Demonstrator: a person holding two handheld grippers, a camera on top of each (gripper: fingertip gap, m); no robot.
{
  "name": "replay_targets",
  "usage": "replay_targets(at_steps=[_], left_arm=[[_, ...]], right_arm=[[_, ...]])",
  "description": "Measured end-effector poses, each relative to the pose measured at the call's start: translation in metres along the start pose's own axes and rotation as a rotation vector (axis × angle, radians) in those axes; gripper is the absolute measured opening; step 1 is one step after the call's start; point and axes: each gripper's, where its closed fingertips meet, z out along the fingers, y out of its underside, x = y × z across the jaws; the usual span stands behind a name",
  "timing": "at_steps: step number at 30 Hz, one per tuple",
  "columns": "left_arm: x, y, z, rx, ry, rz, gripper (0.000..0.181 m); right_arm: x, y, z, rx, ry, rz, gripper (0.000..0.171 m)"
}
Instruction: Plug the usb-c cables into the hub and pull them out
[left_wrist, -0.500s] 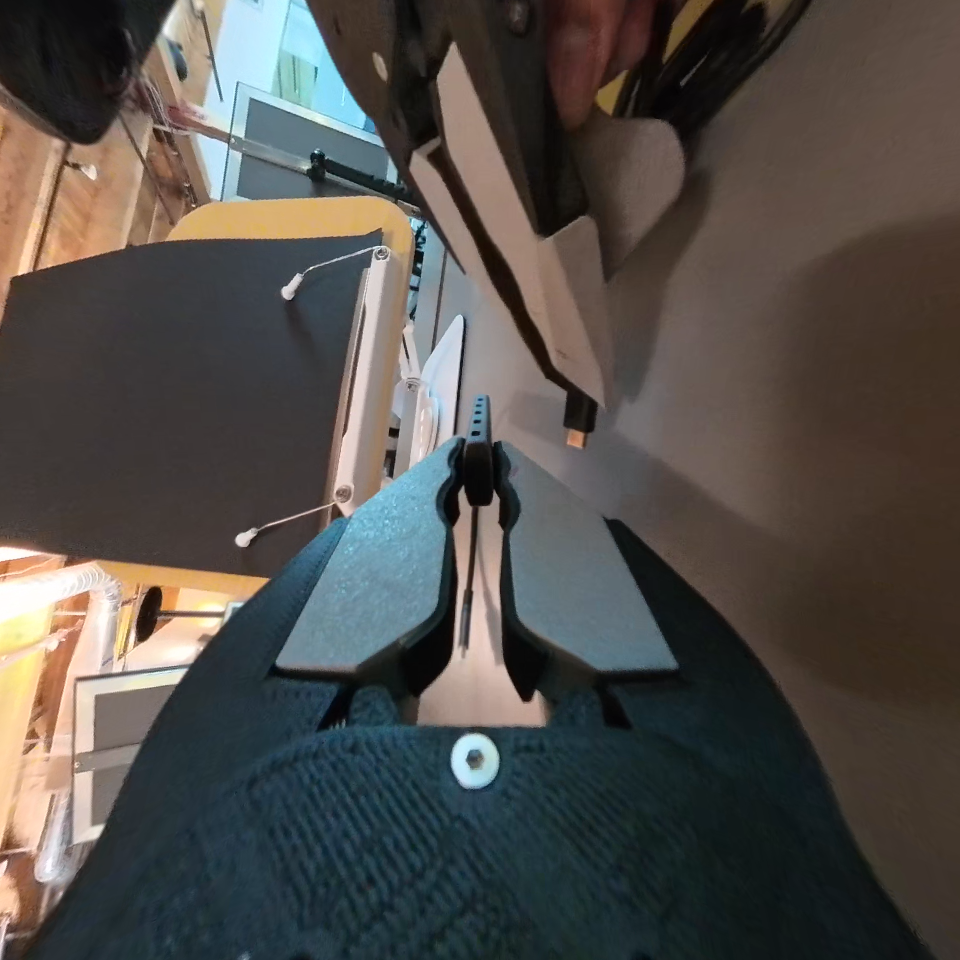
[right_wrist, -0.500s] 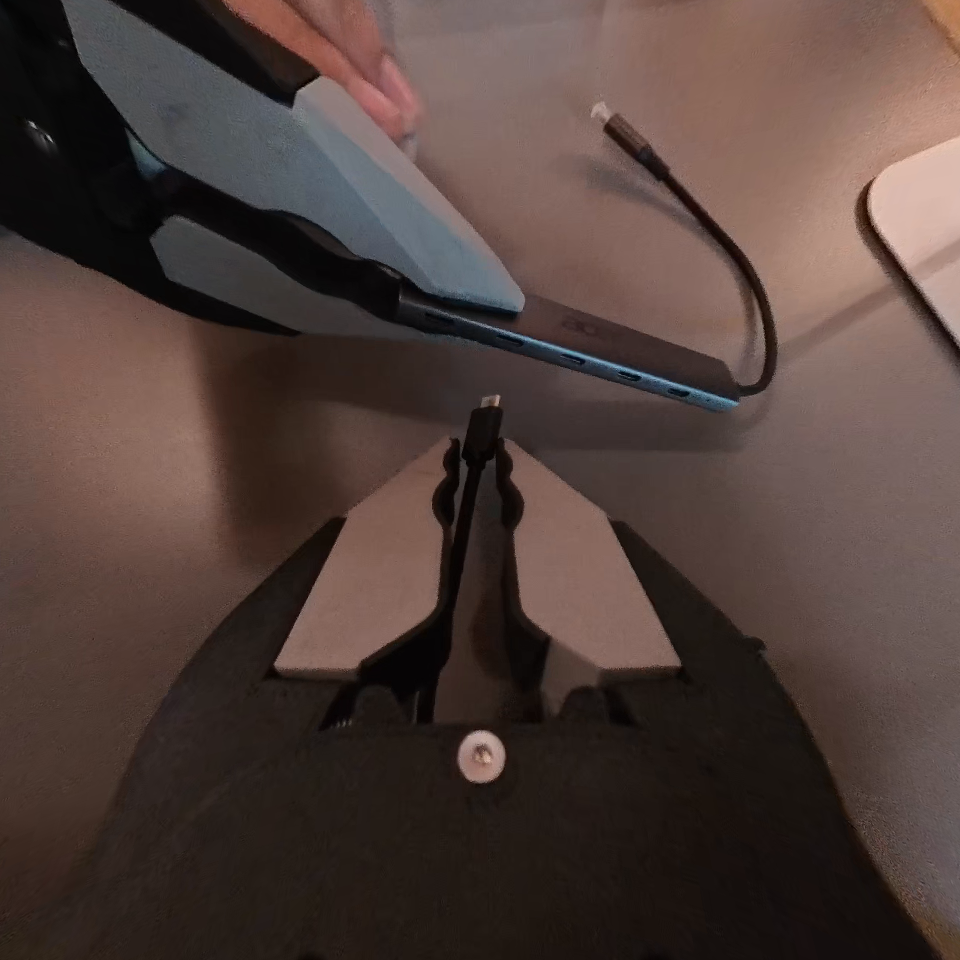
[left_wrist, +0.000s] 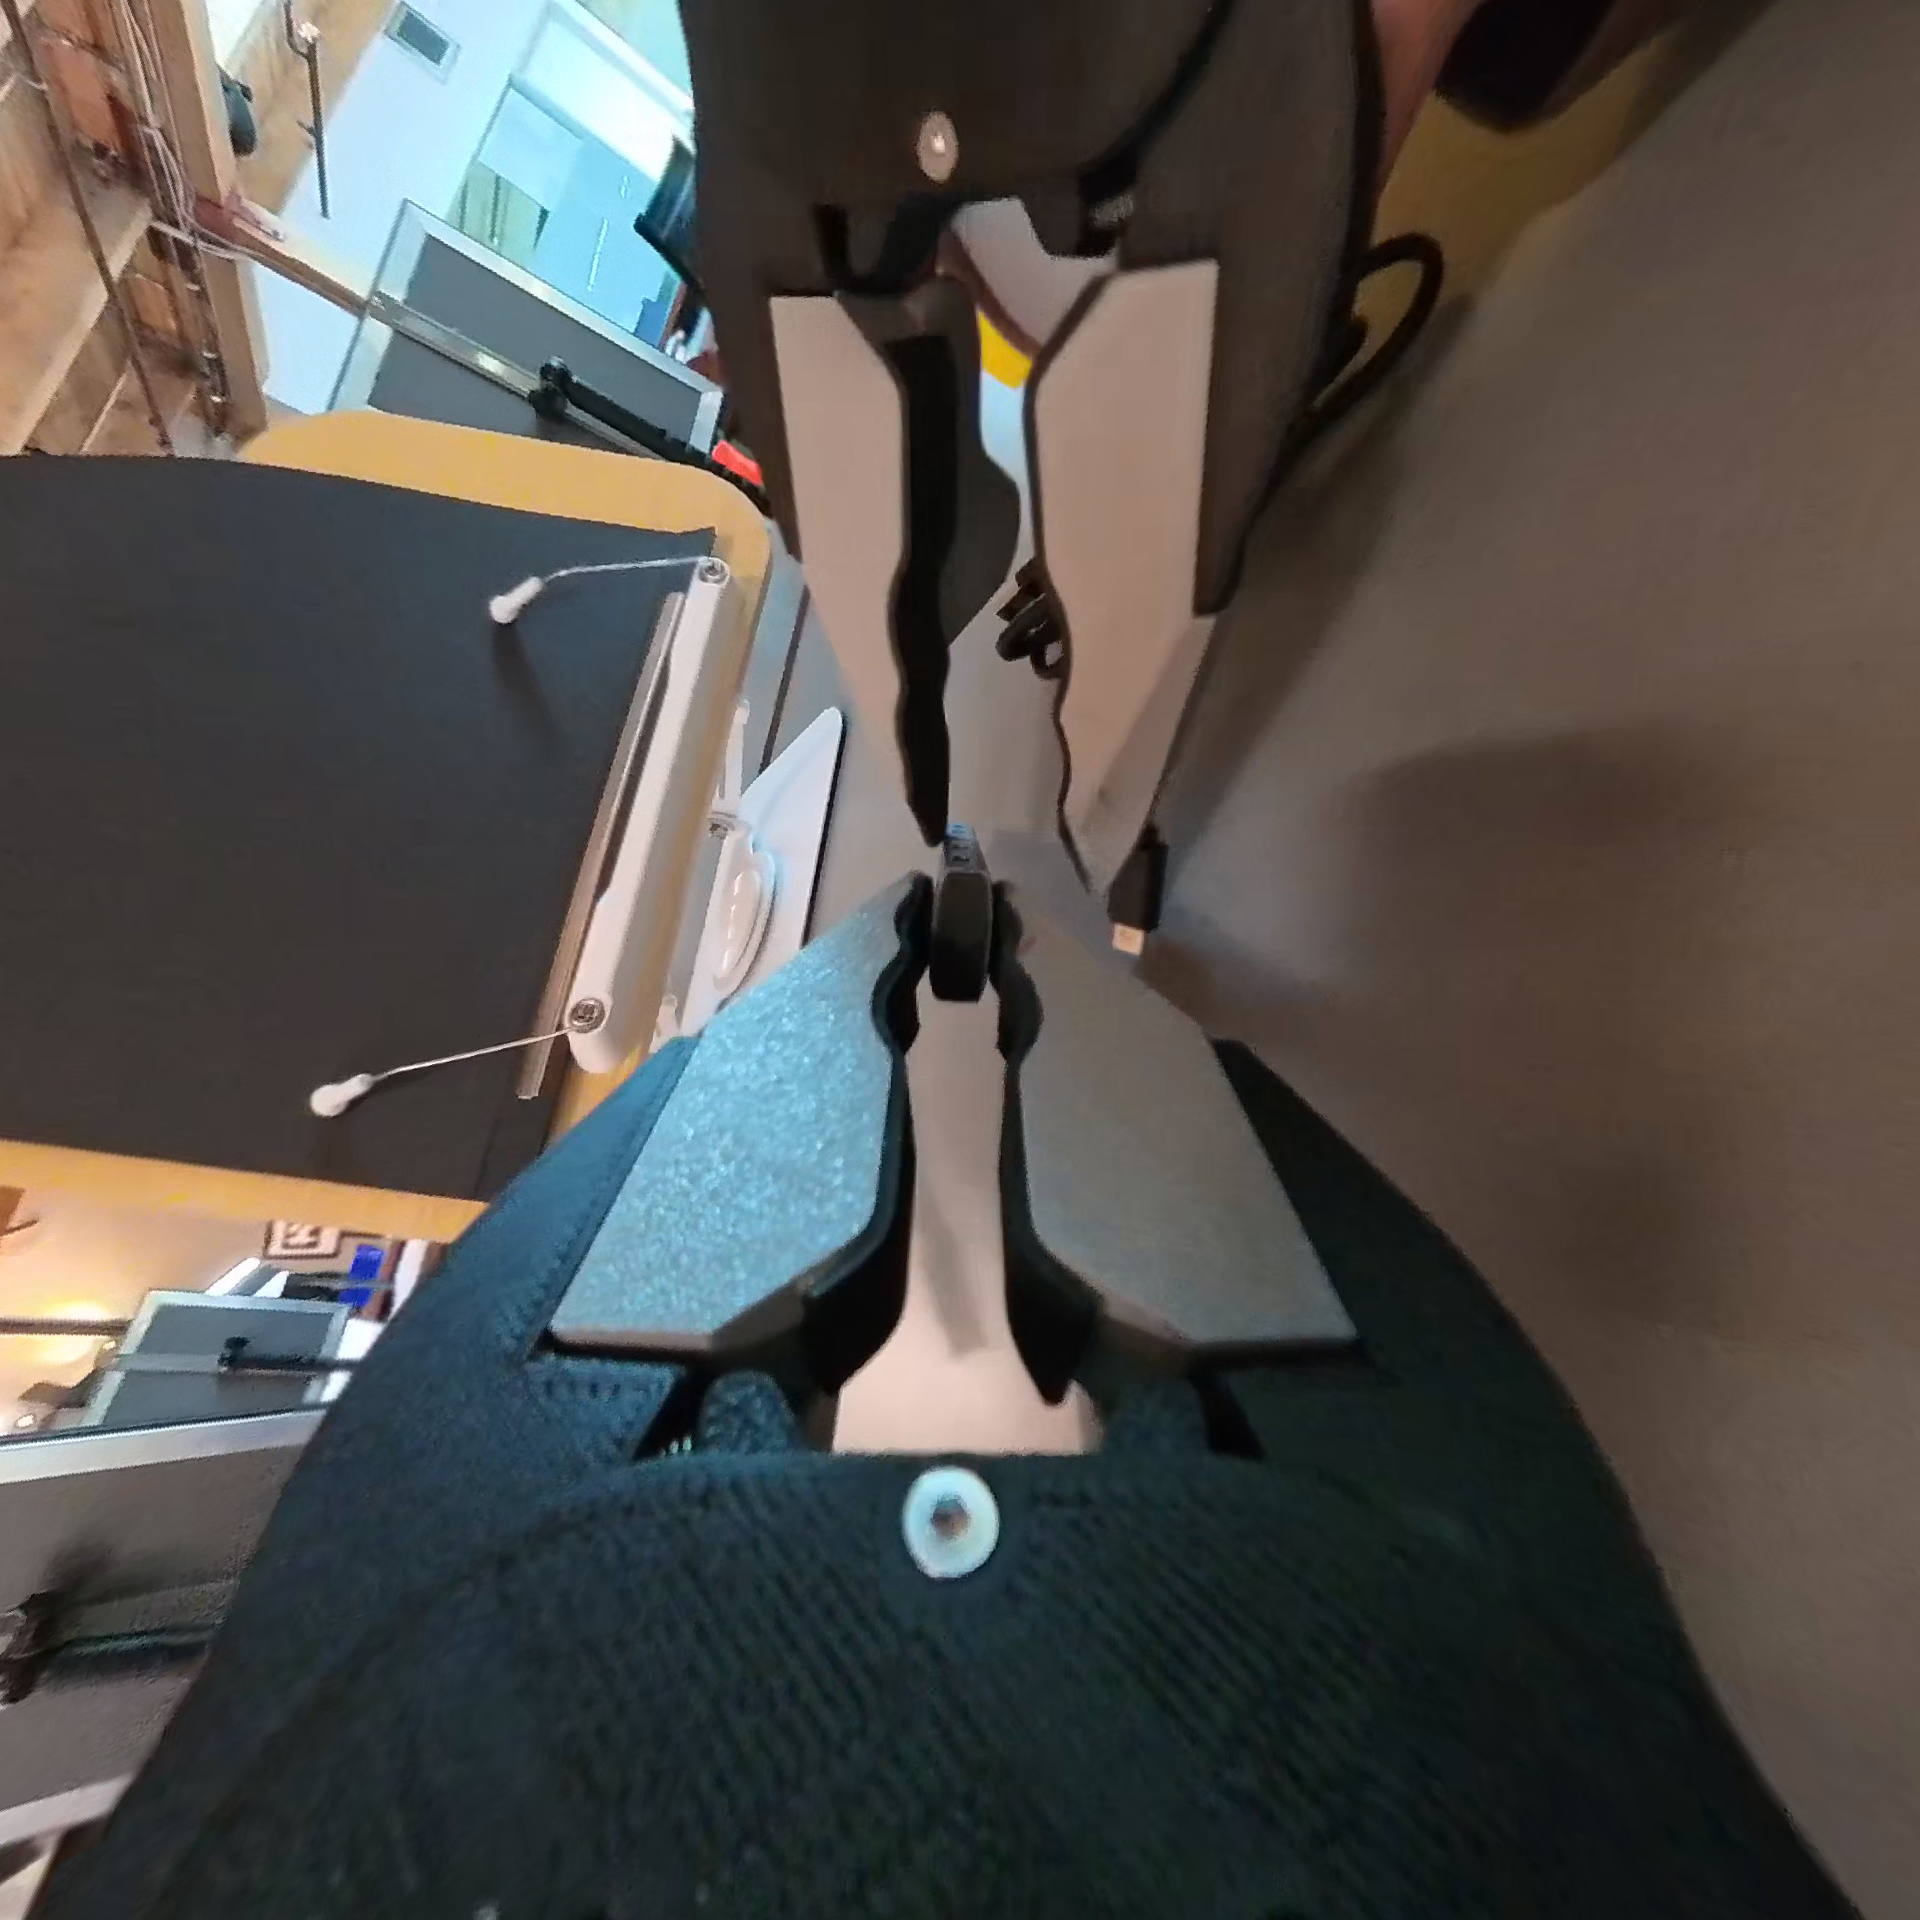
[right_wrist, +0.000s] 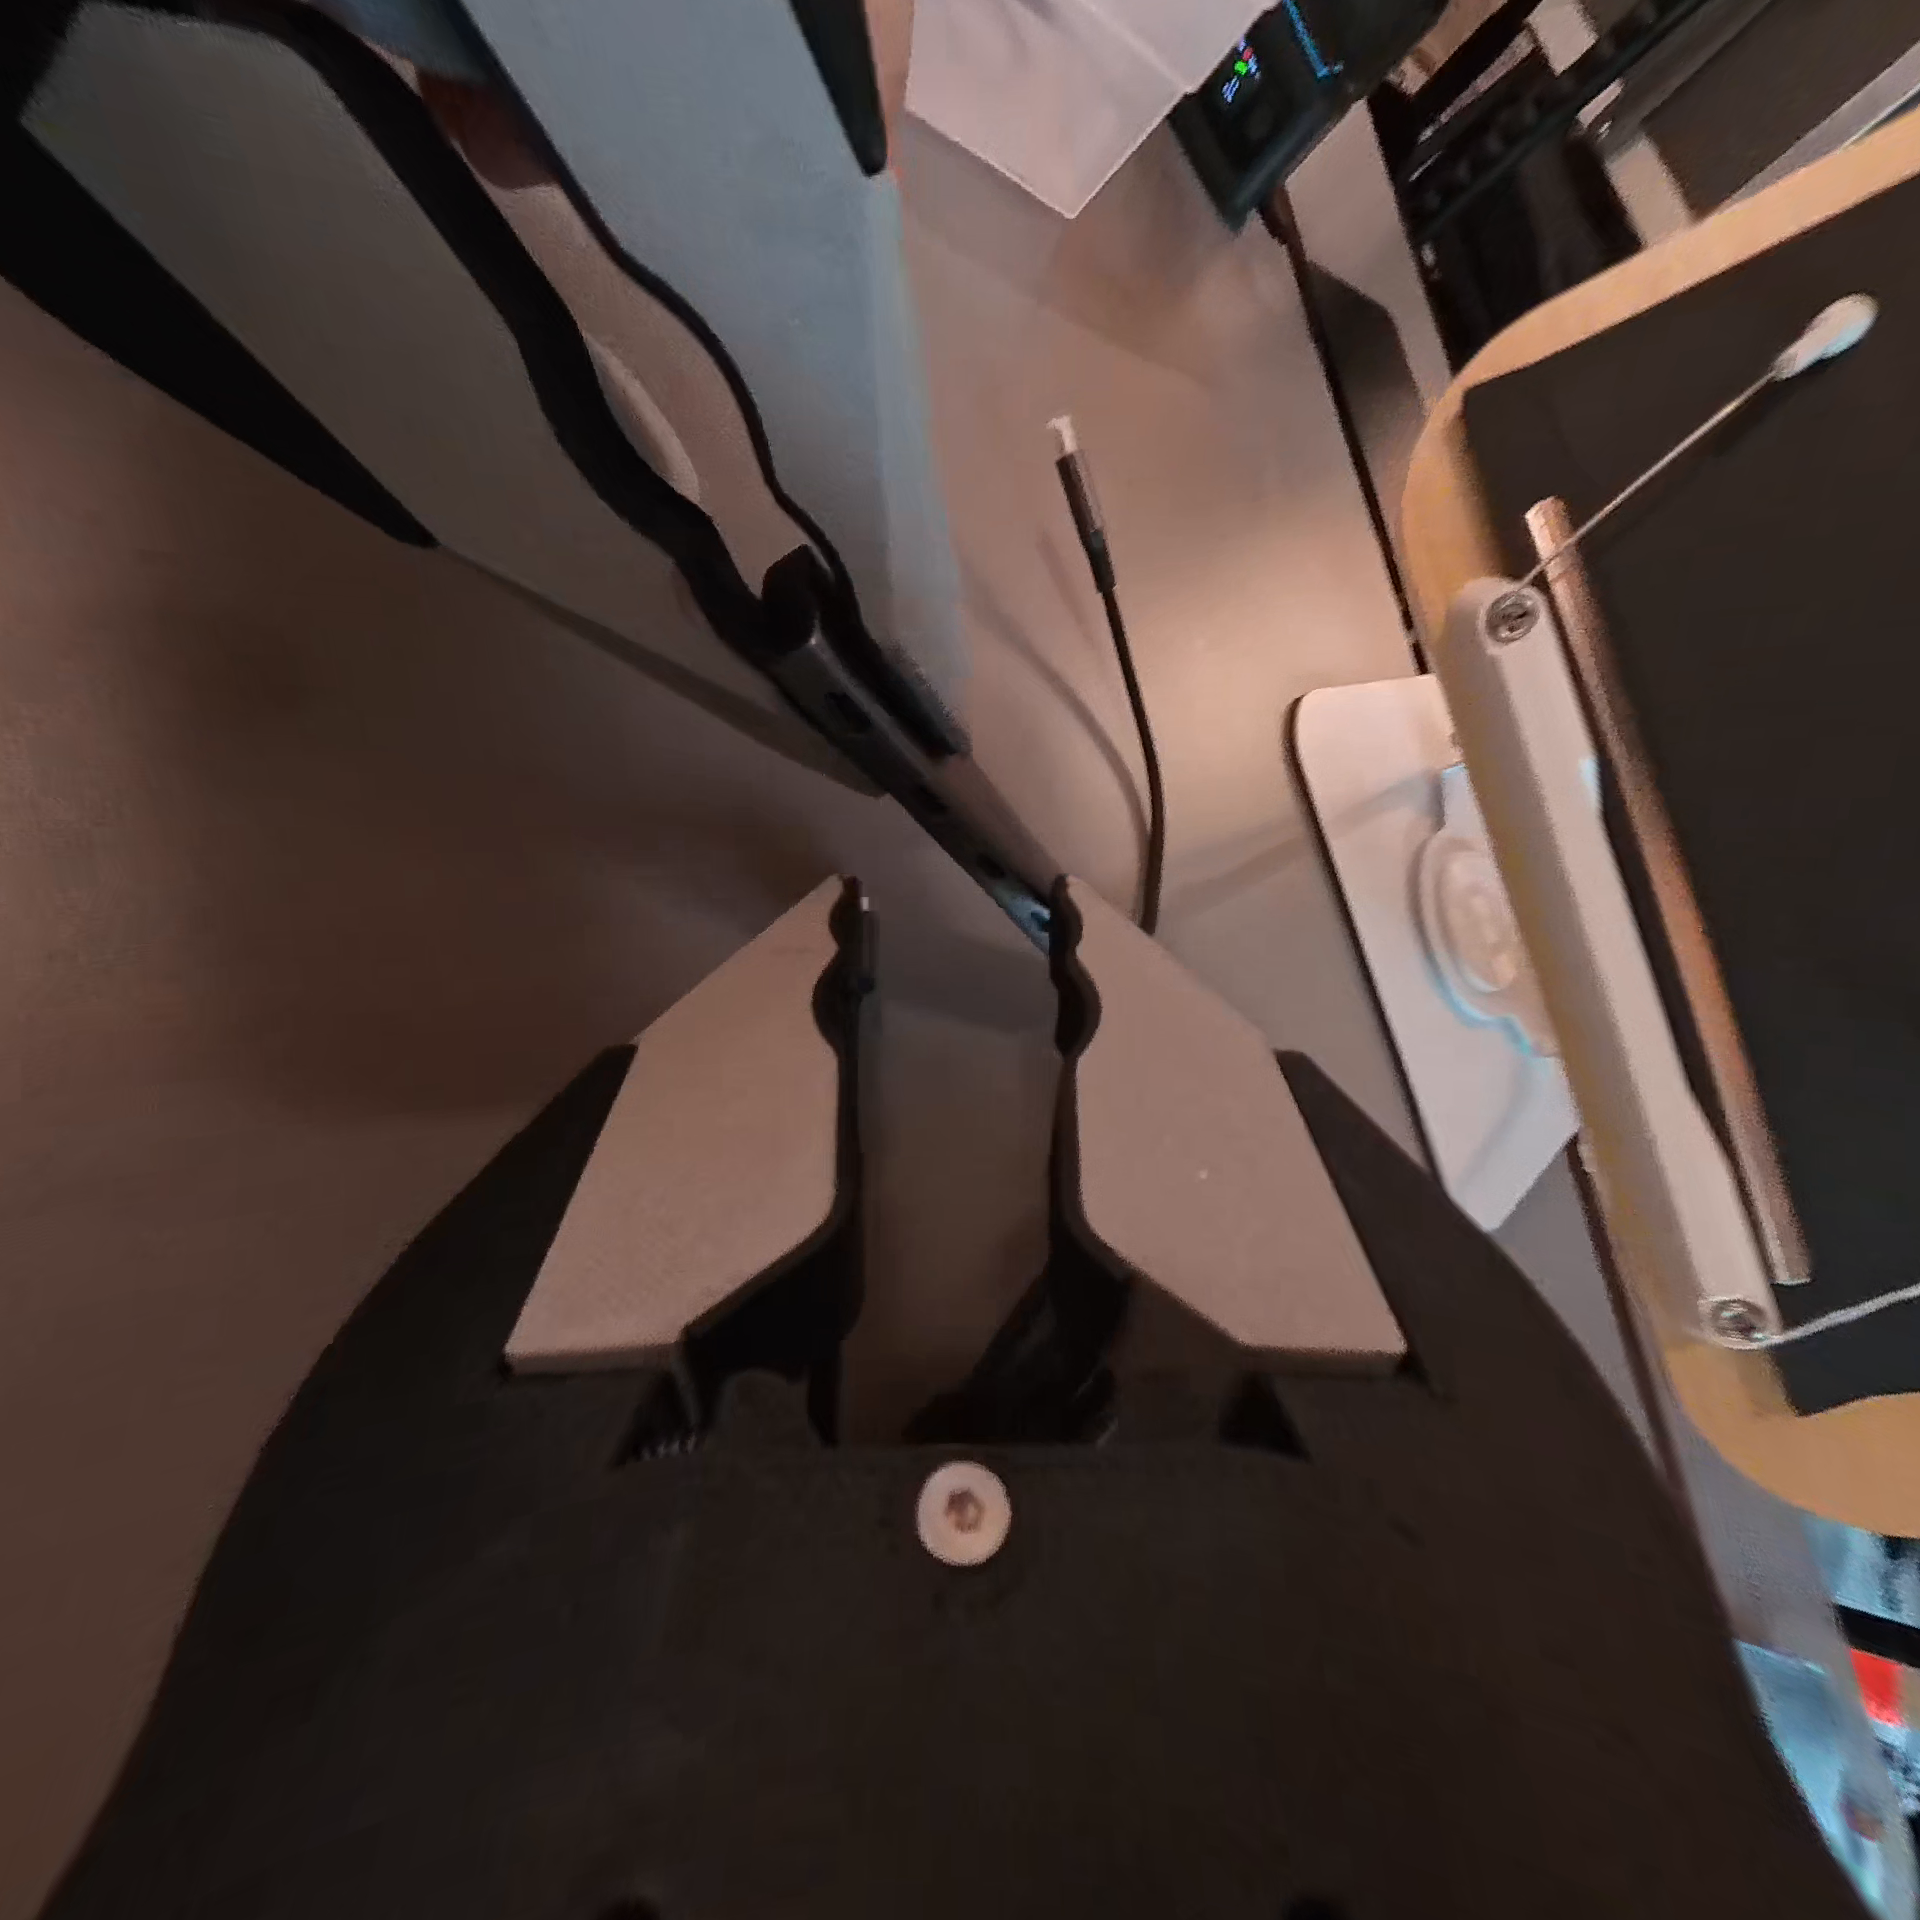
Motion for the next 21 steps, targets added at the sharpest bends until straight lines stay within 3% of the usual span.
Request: replay_targets(at_steps=[1, 7, 21], left_arm=[[0.001, -0.003, -0.001, 0.015, 0.008, -0.012, 0.008], [0.007, -0.020, -0.007, 0.096, 0.068, -0.074, 0.008], [0.005, -0.020, -0.017, 0.131, 0.083, -0.110, 0.008]], right_arm=[[0.001, -0.001, 0.000, 0.005, 0.019, -0.021, 0.027], [0.000, -0.006, -0.001, 0.029, 0.061, -0.125, 0.012], [-0.003, -0.009, -0.003, 0.091, 0.040, -0.197, 0.009]])
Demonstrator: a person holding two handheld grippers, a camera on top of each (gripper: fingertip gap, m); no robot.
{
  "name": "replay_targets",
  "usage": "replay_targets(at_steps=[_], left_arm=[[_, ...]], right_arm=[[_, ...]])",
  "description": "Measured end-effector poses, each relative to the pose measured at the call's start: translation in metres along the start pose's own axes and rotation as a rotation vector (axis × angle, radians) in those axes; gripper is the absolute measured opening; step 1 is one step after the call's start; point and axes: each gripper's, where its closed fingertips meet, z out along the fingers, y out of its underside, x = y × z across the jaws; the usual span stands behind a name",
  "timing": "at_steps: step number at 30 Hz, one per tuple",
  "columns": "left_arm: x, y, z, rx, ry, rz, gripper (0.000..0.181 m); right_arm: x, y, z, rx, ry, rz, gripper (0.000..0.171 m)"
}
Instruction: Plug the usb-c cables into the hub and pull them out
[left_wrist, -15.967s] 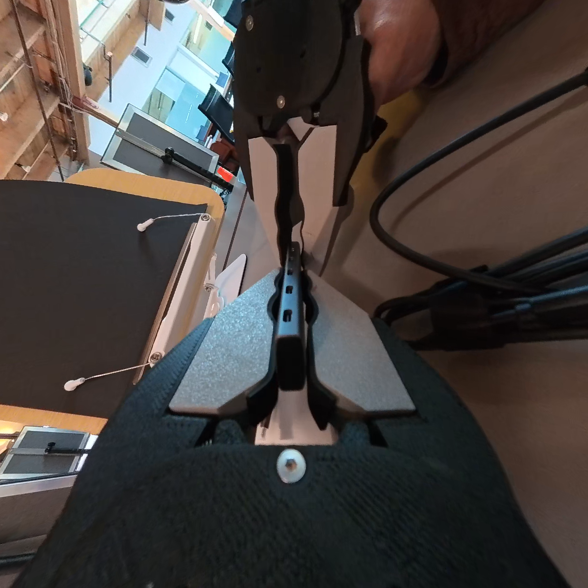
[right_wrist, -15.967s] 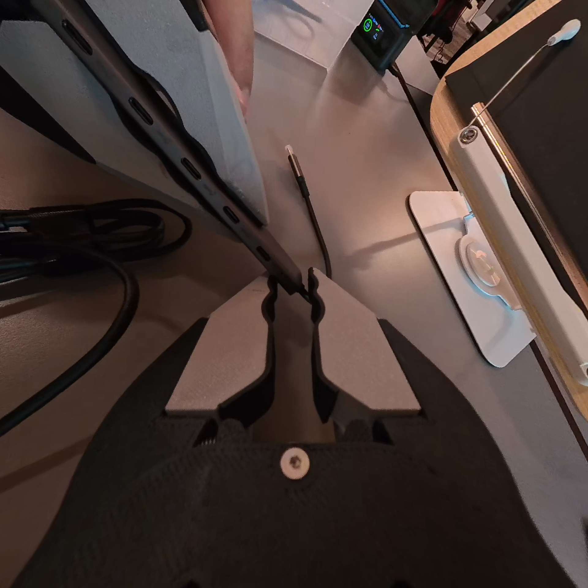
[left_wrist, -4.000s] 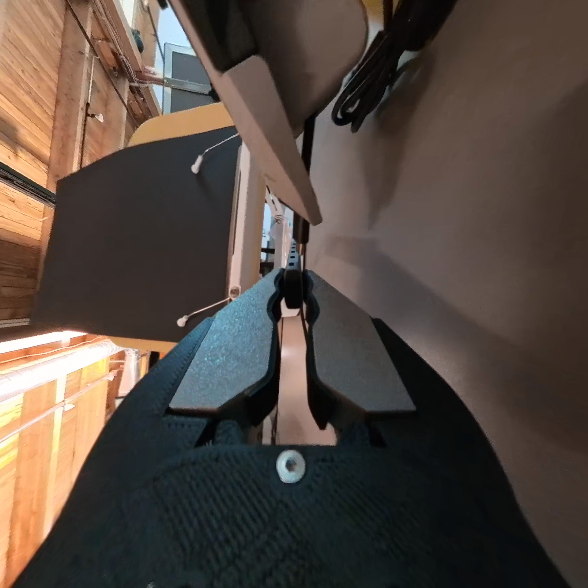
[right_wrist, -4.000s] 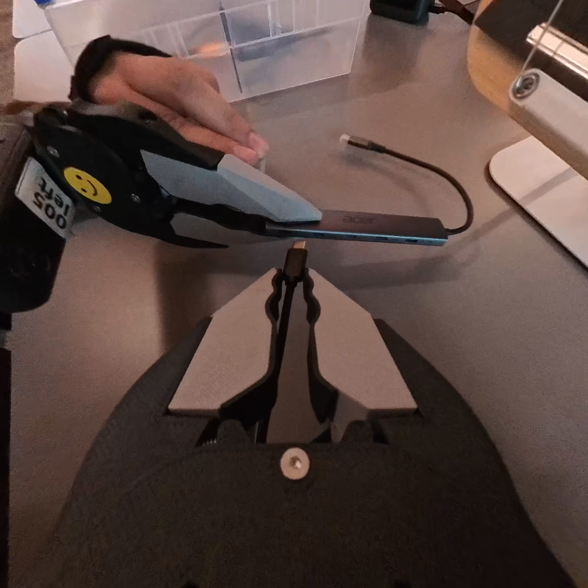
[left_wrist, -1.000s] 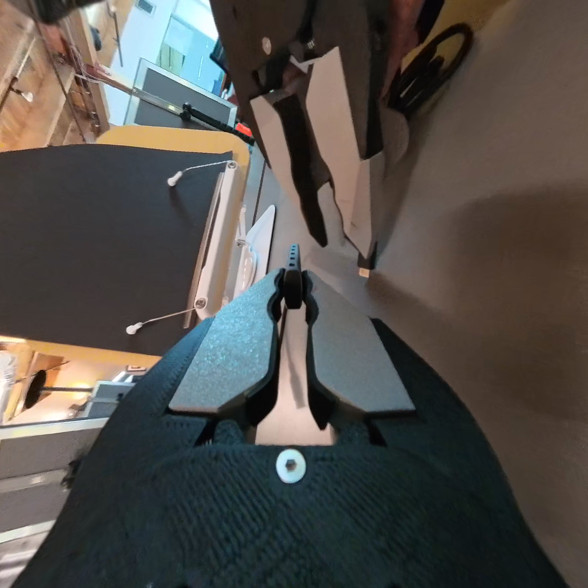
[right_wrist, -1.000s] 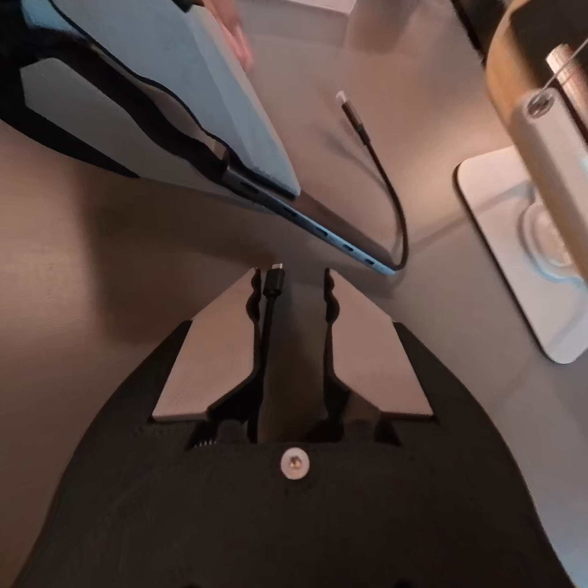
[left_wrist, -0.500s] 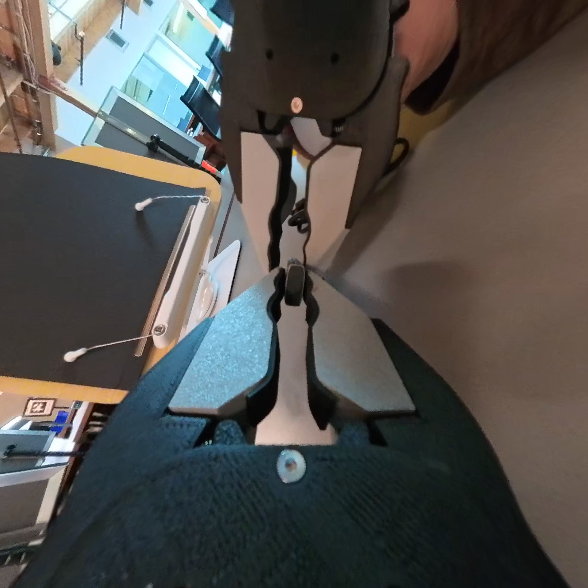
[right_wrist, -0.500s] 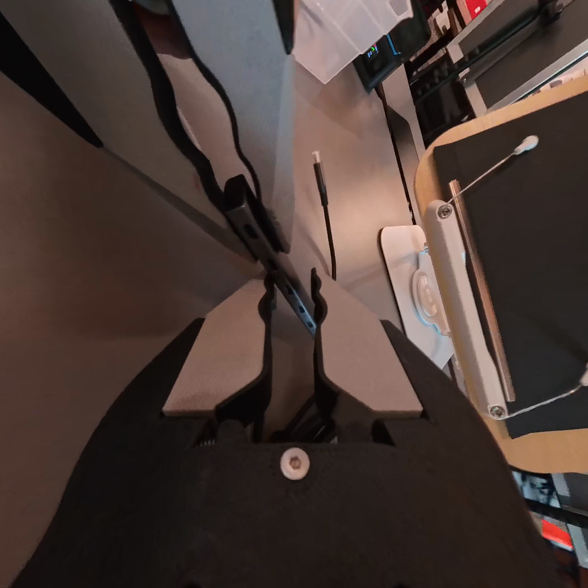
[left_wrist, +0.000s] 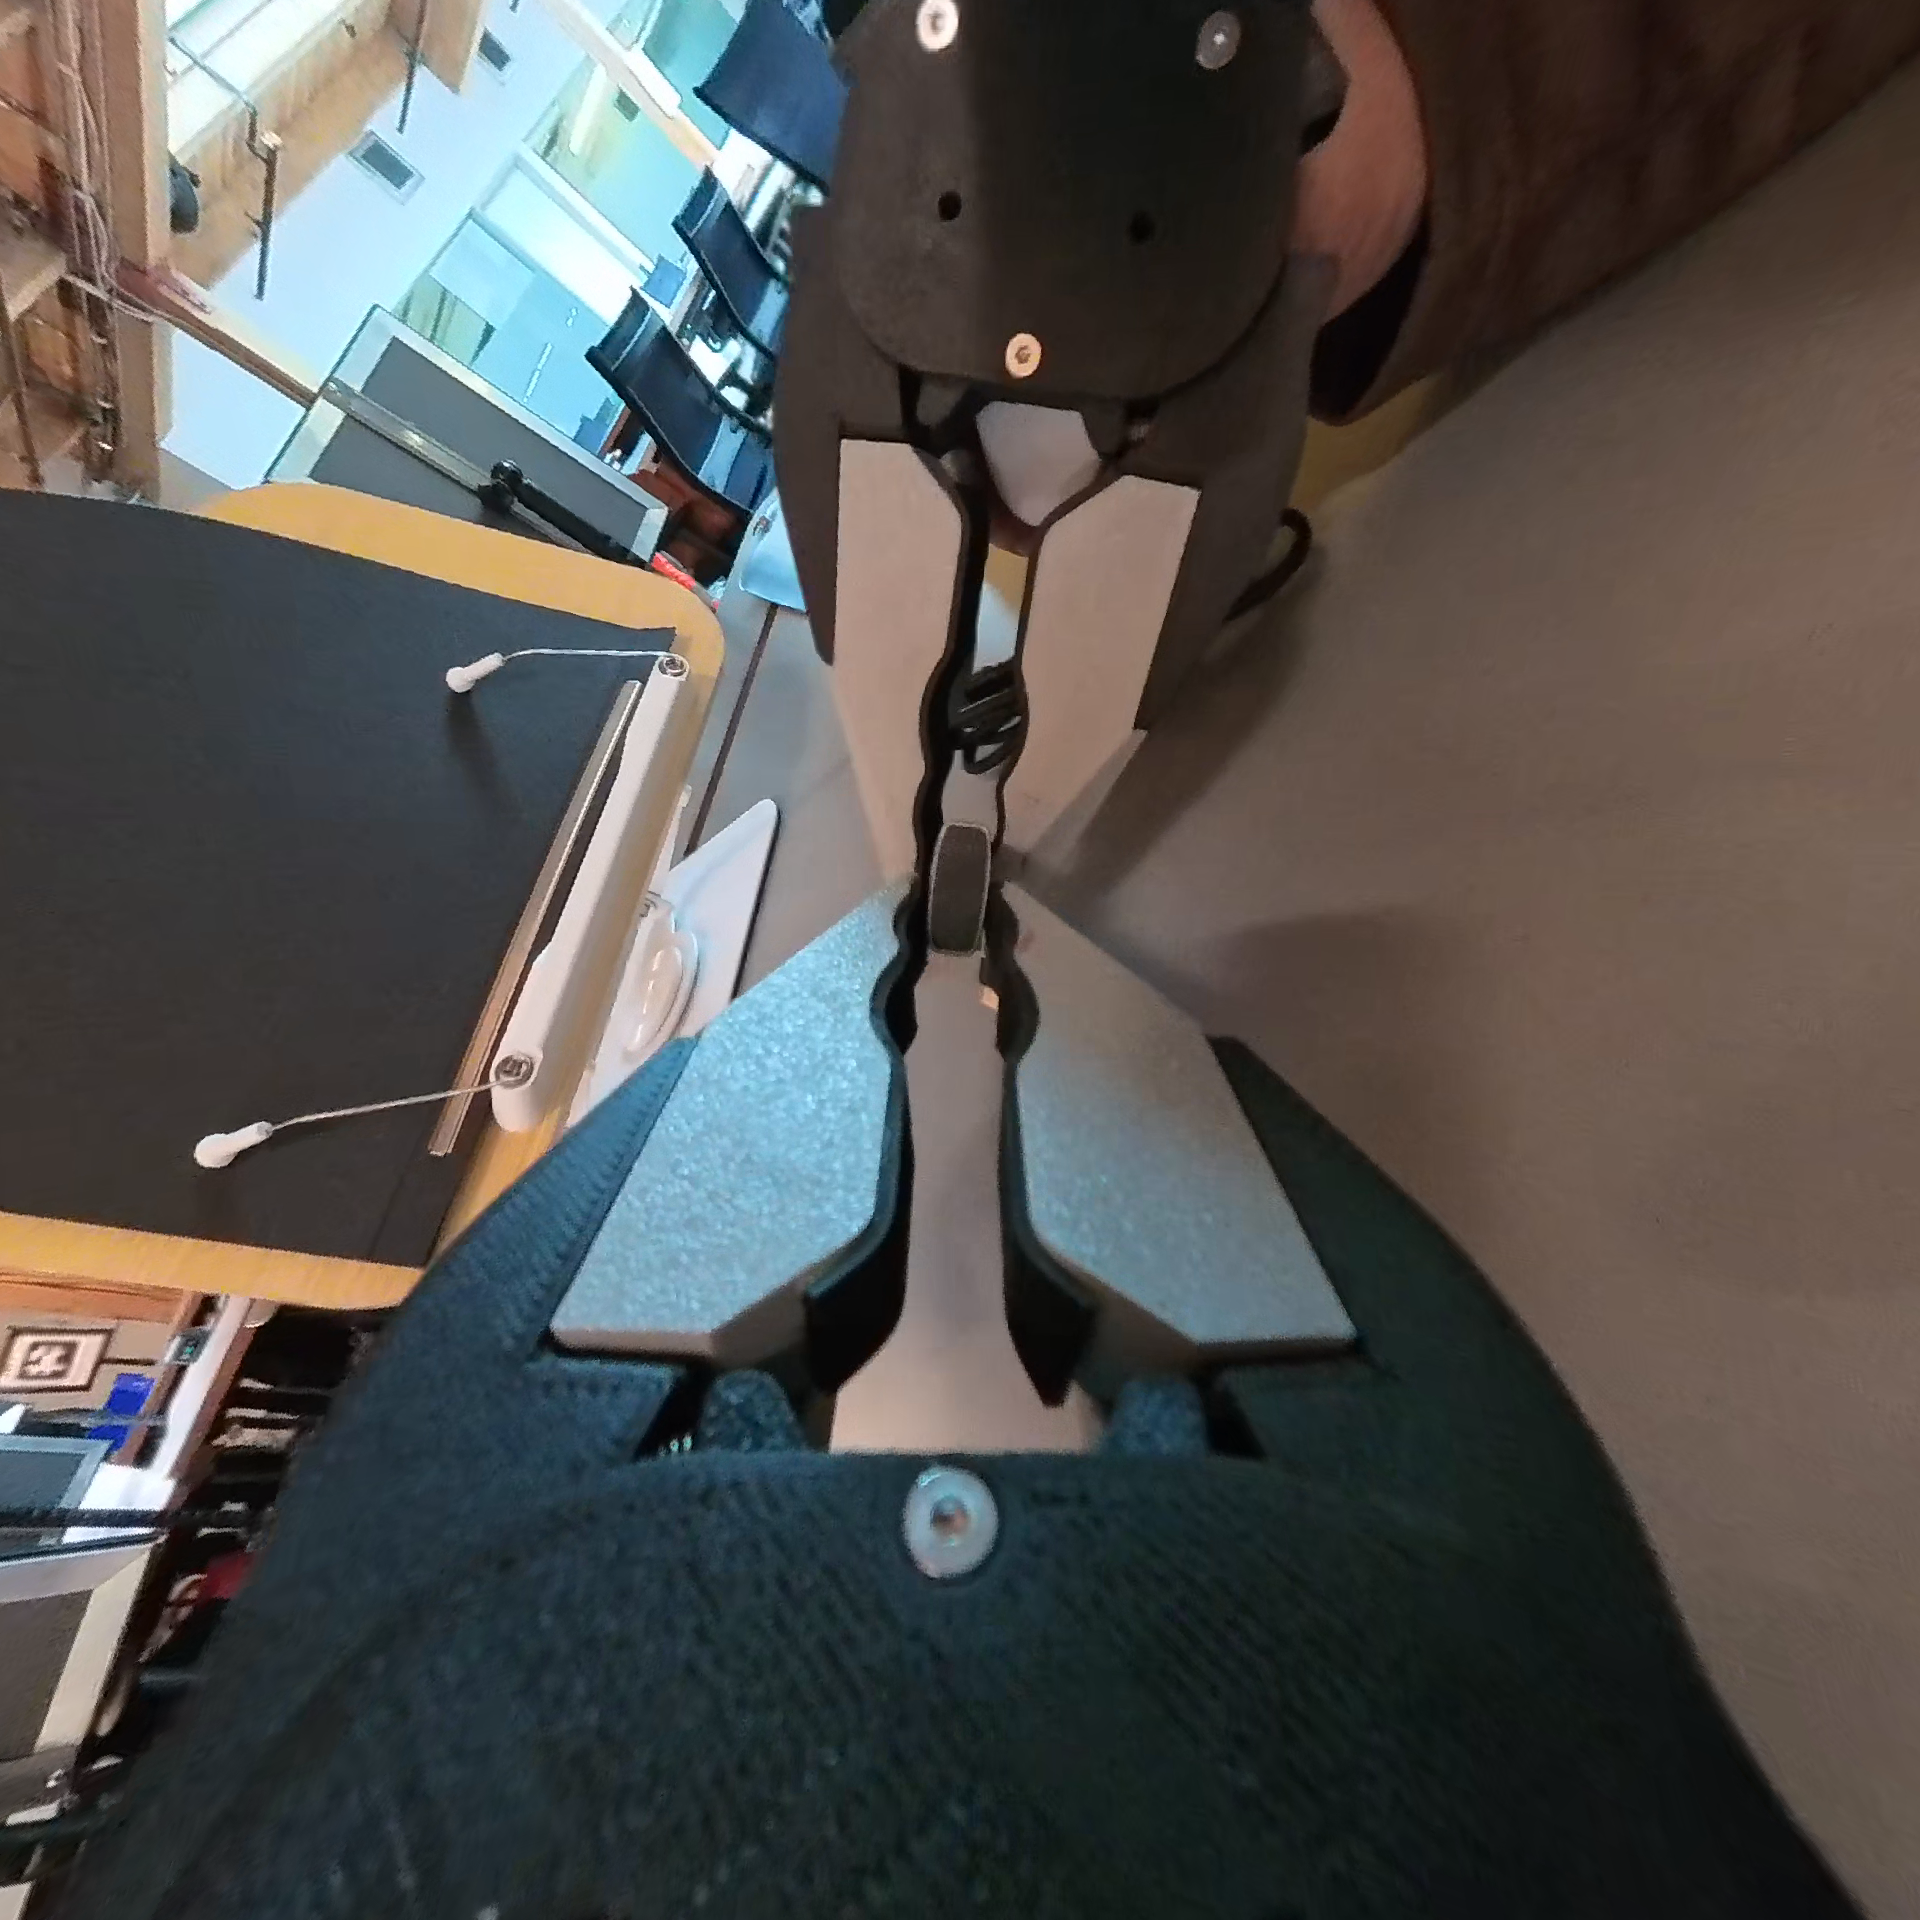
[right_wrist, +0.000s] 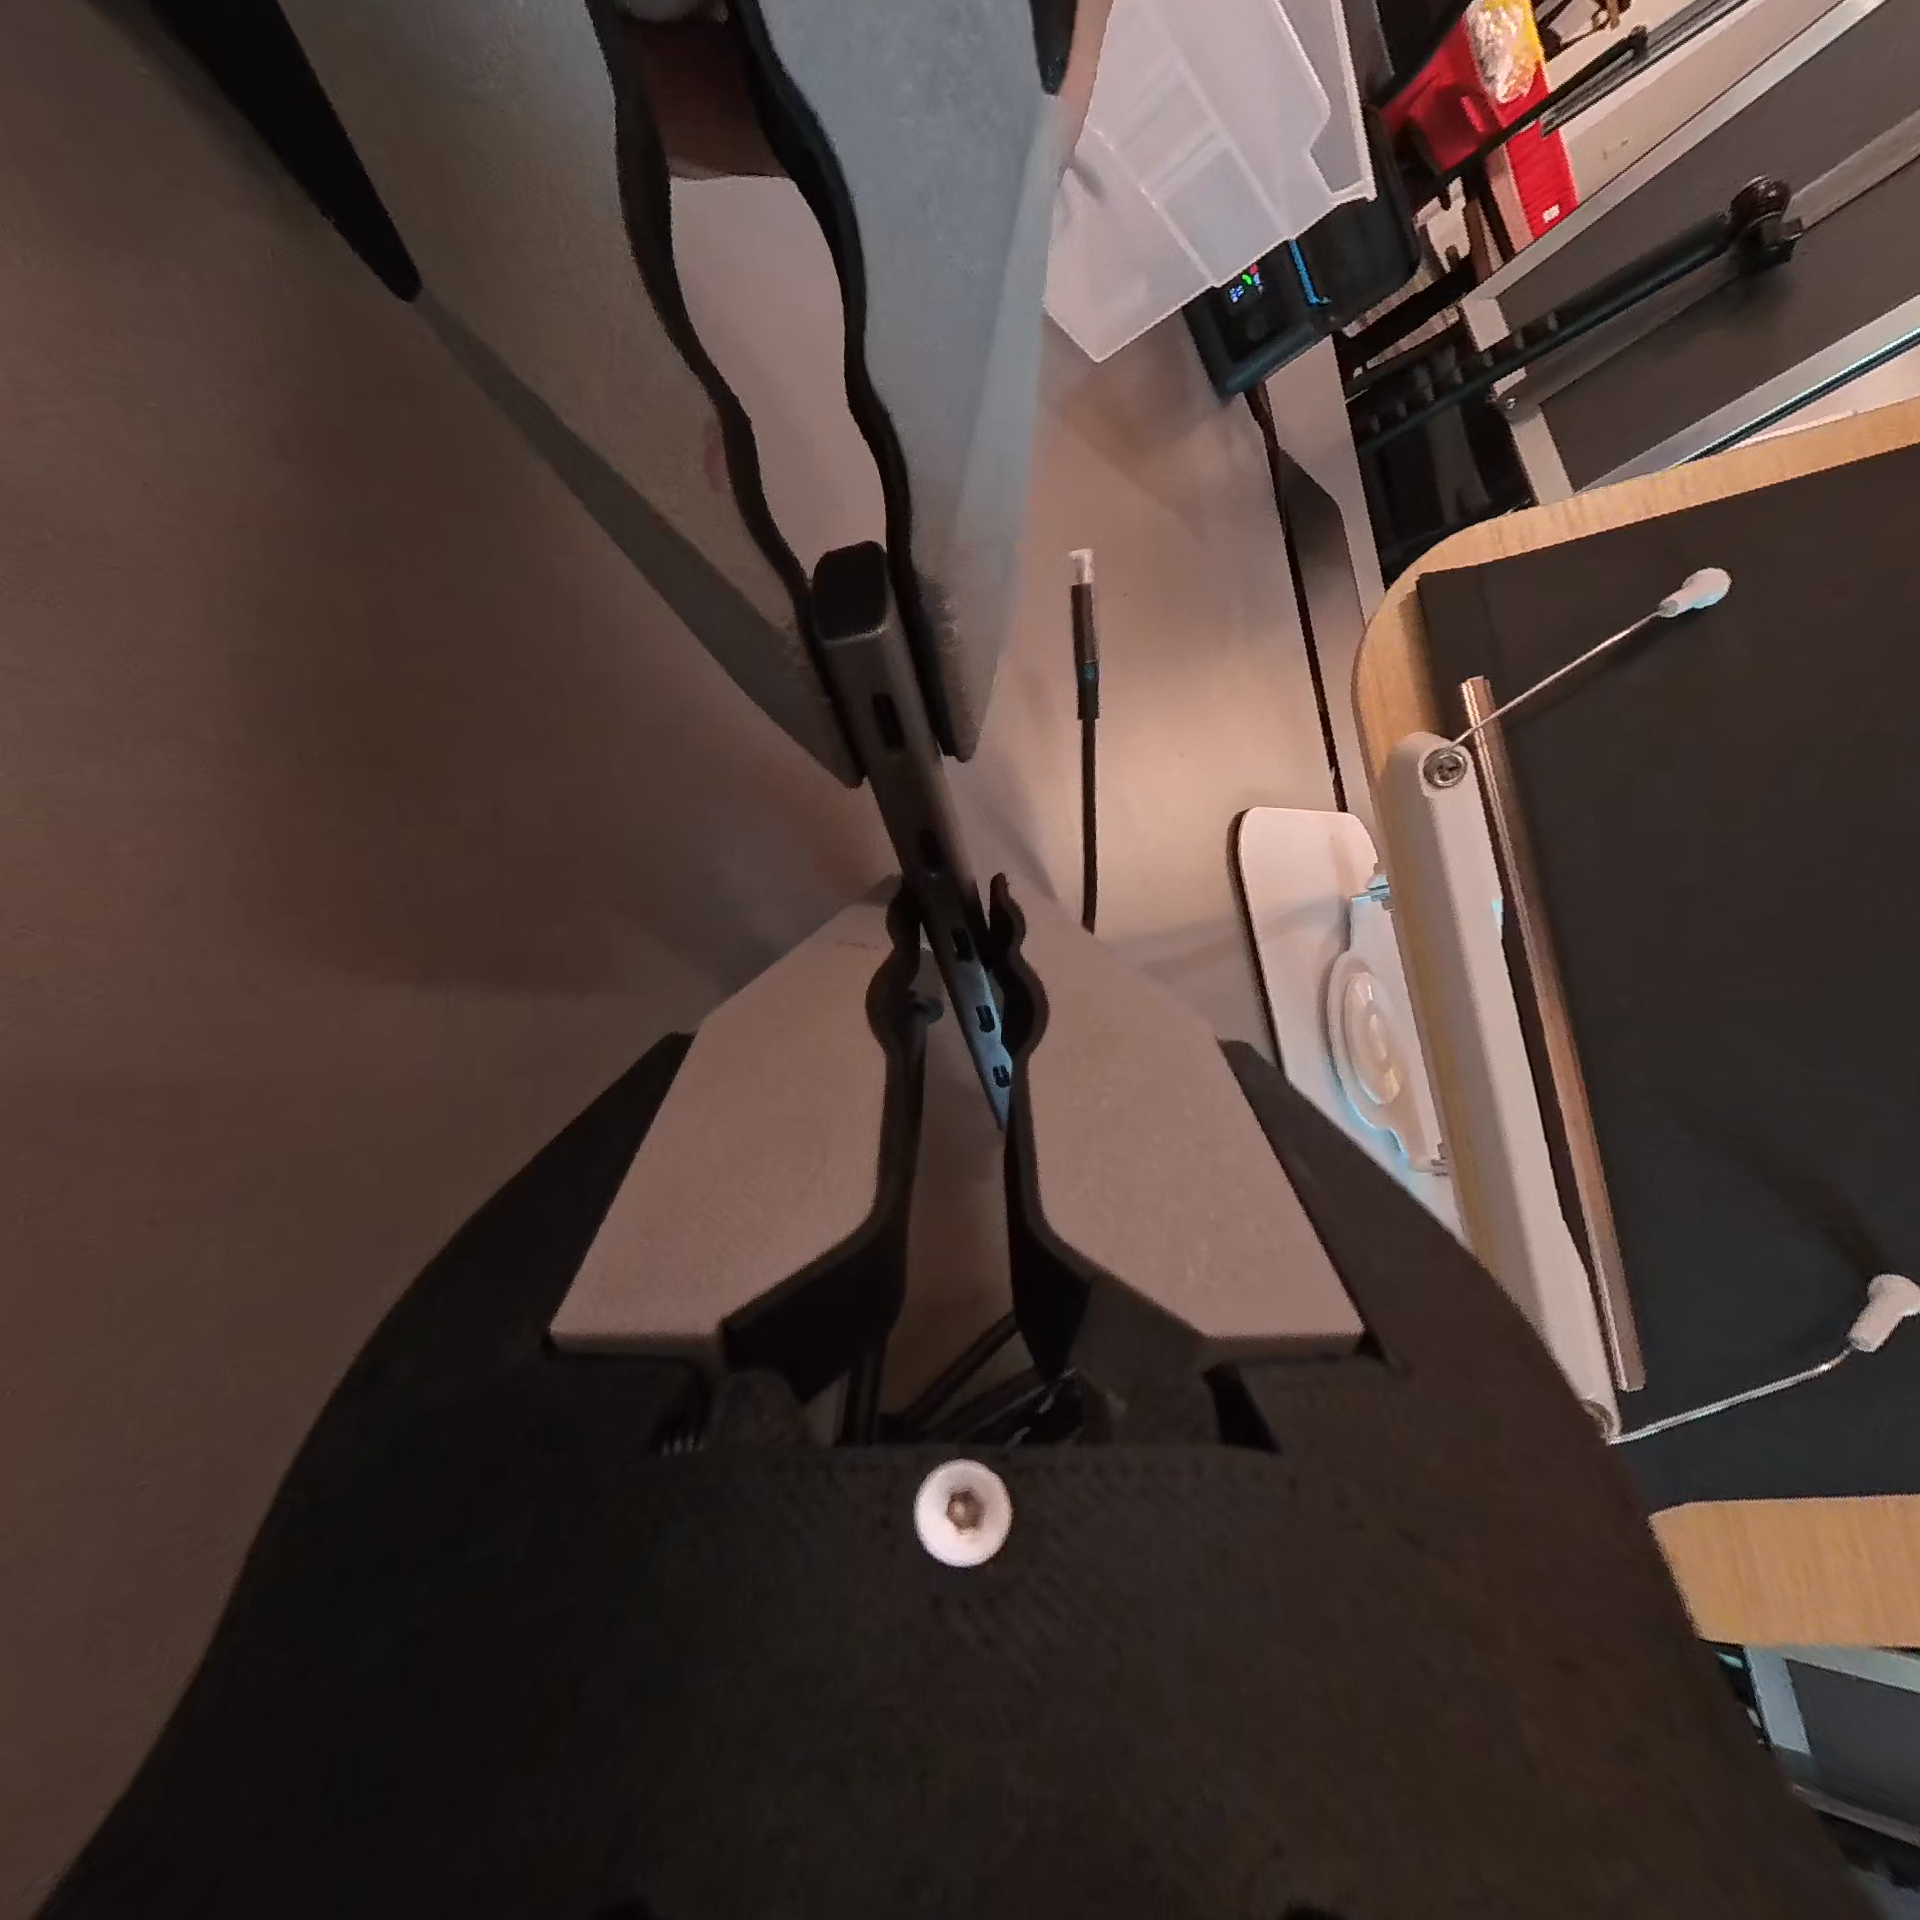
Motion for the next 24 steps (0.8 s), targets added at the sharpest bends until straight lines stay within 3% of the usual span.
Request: replay_targets(at_steps=[24], left_arm=[[0.0041, -0.0052, -0.0045, -0.004, -0.001, 0.086, 0.007]], right_arm=[[-0.0049, 0.0005, -0.0003, 0.030, -0.060, 0.046, 0.010]])
